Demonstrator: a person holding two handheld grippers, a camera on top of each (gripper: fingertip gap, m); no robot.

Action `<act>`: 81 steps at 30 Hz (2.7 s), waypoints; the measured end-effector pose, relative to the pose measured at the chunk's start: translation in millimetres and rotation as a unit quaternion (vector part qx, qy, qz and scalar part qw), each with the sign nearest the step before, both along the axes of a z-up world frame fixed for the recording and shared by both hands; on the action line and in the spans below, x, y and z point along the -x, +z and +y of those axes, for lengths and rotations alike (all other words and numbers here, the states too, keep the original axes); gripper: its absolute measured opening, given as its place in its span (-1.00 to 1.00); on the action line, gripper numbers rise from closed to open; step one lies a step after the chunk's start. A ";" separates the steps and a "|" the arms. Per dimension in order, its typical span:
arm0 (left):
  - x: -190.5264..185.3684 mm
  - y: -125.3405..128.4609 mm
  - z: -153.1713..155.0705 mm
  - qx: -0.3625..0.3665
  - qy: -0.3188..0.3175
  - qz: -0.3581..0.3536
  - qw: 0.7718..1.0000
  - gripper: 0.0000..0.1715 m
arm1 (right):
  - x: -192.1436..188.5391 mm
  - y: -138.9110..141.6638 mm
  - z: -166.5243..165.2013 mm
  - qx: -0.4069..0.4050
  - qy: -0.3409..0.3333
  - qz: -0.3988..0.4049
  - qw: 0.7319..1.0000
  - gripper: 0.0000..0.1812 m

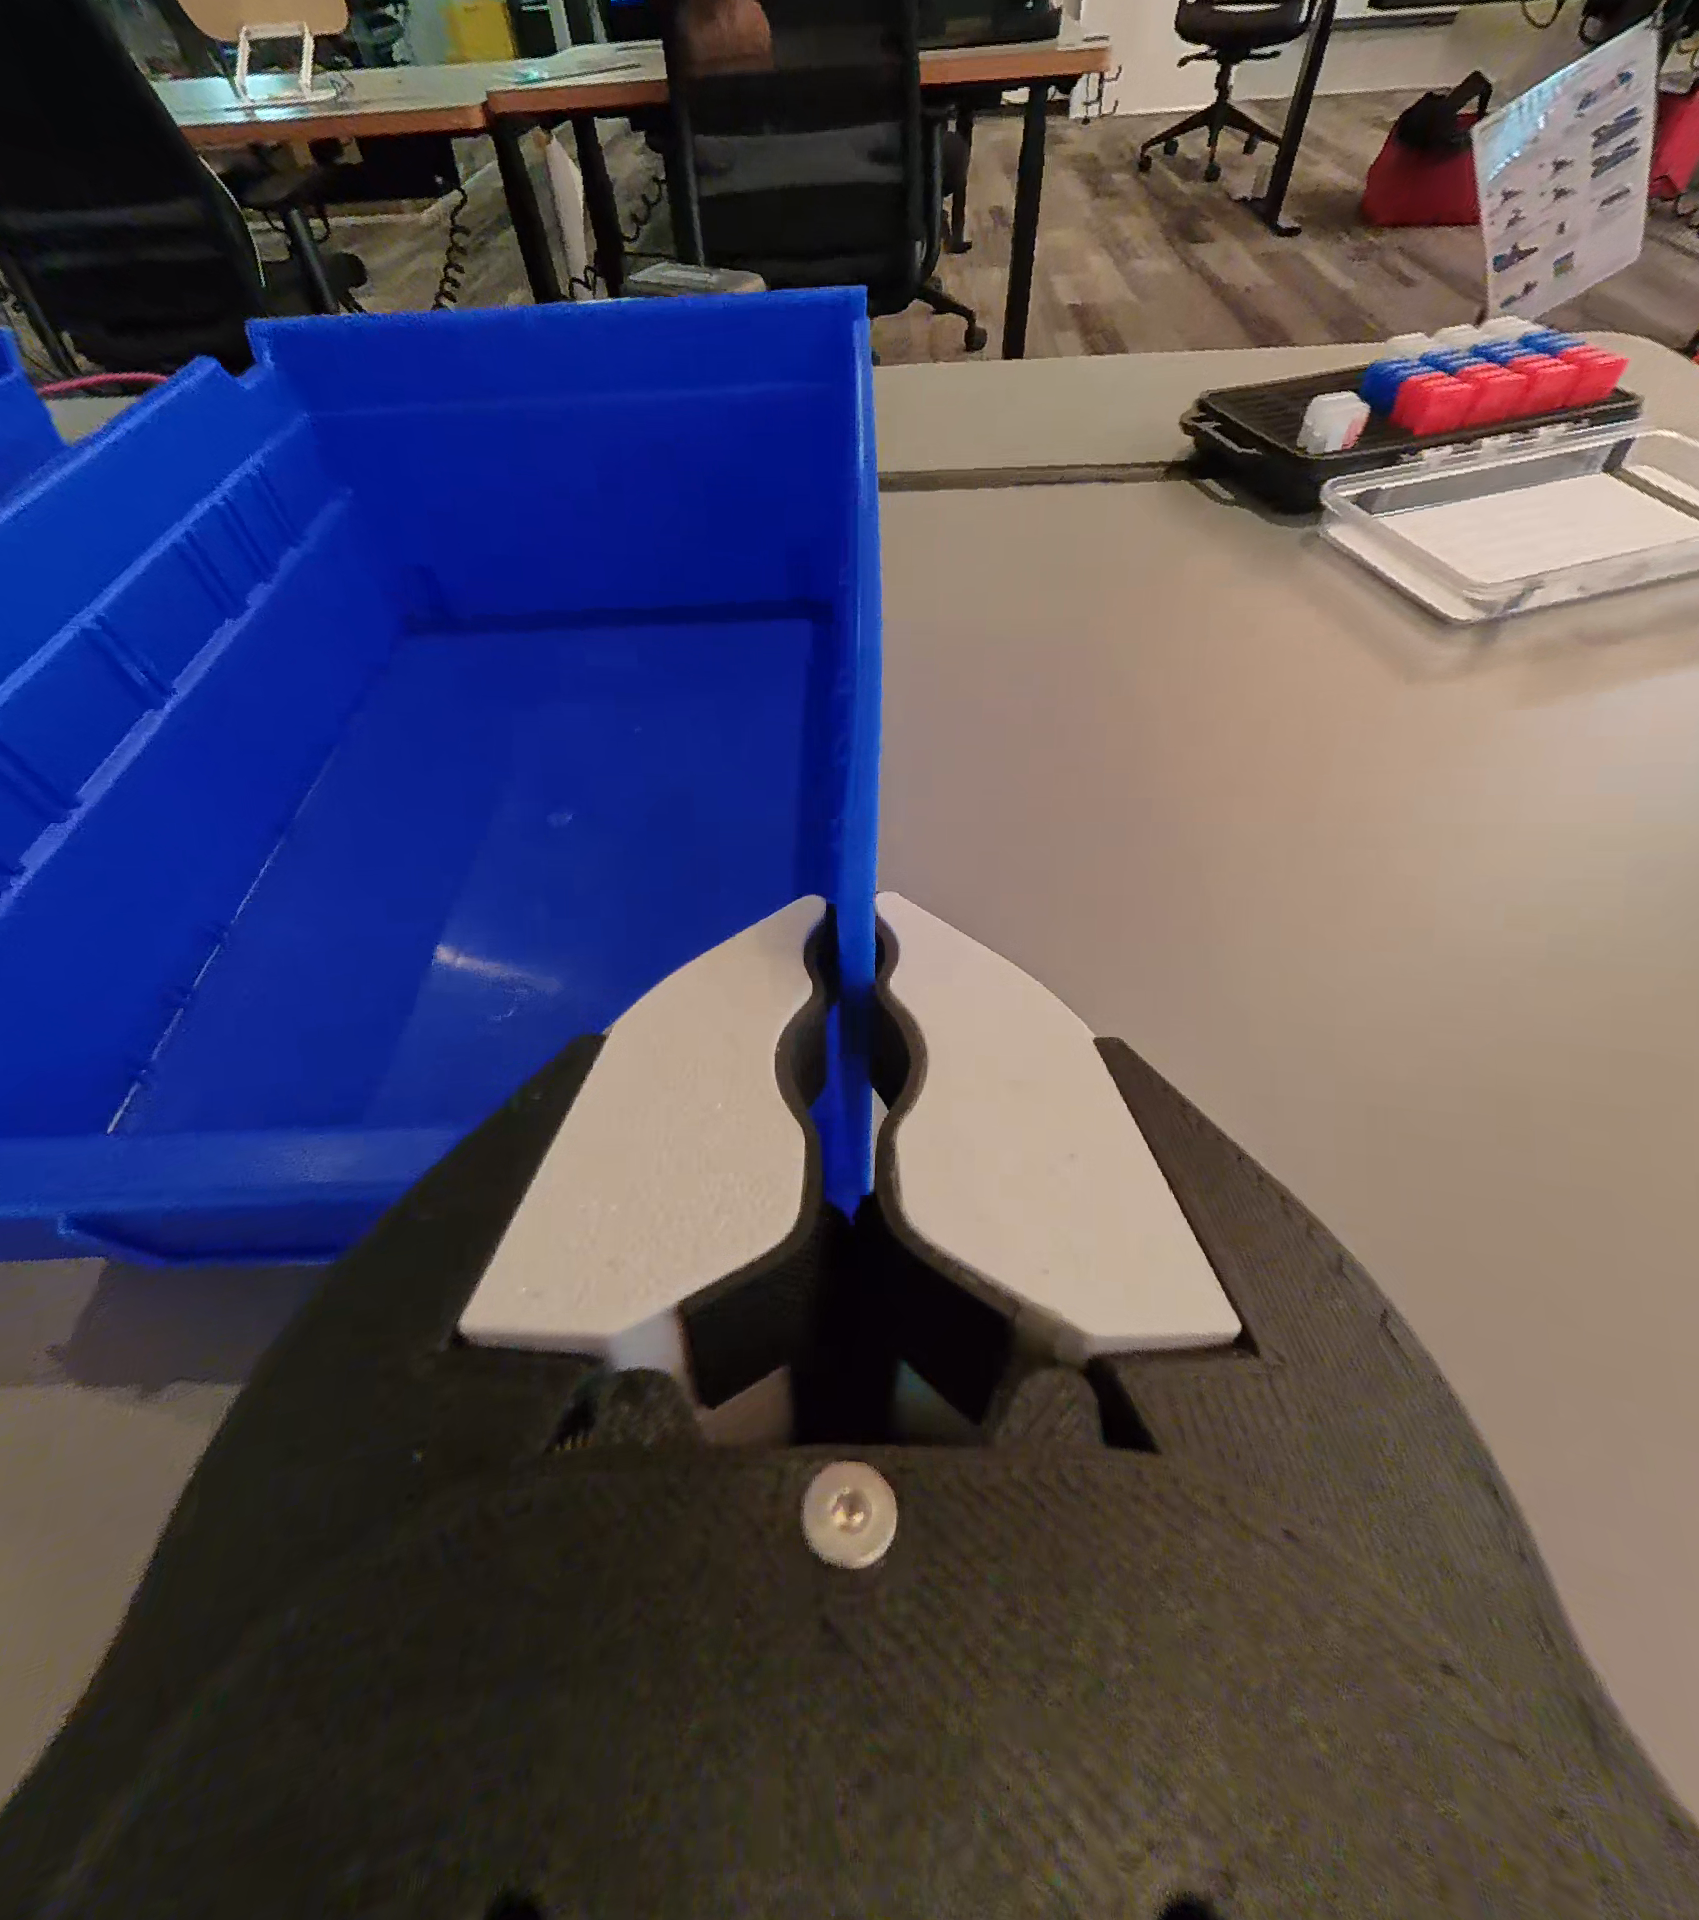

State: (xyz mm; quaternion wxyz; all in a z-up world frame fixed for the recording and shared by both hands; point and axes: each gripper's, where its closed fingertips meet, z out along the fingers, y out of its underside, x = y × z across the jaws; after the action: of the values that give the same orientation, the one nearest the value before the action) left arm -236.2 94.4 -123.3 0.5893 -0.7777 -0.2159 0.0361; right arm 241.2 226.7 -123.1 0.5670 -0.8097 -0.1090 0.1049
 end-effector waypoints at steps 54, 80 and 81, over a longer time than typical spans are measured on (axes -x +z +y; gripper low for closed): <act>45.0 -5.3 43.7 0.031 -0.053 0.064 0.996 -0.95 | 18.0 -3.2 50.1 -0.044 0.004 -0.045 0.998 -0.95; 43.4 25.9 -15.7 0.005 -0.039 0.074 0.997 -0.26 | -12.7 86.1 -2.8 -0.188 -0.029 -0.055 0.980 -0.22; 40.2 28.6 -23.8 0.003 -0.037 0.077 0.996 -0.27 | -9.4 92.1 -15.5 -0.199 -0.025 -0.052 0.978 -0.22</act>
State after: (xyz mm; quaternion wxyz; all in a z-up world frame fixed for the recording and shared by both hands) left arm -276.3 70.6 -94.7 0.6029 -0.7817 -0.1408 0.0749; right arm 250.6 211.2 -31.1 0.7129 -0.6873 -0.1372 0.0248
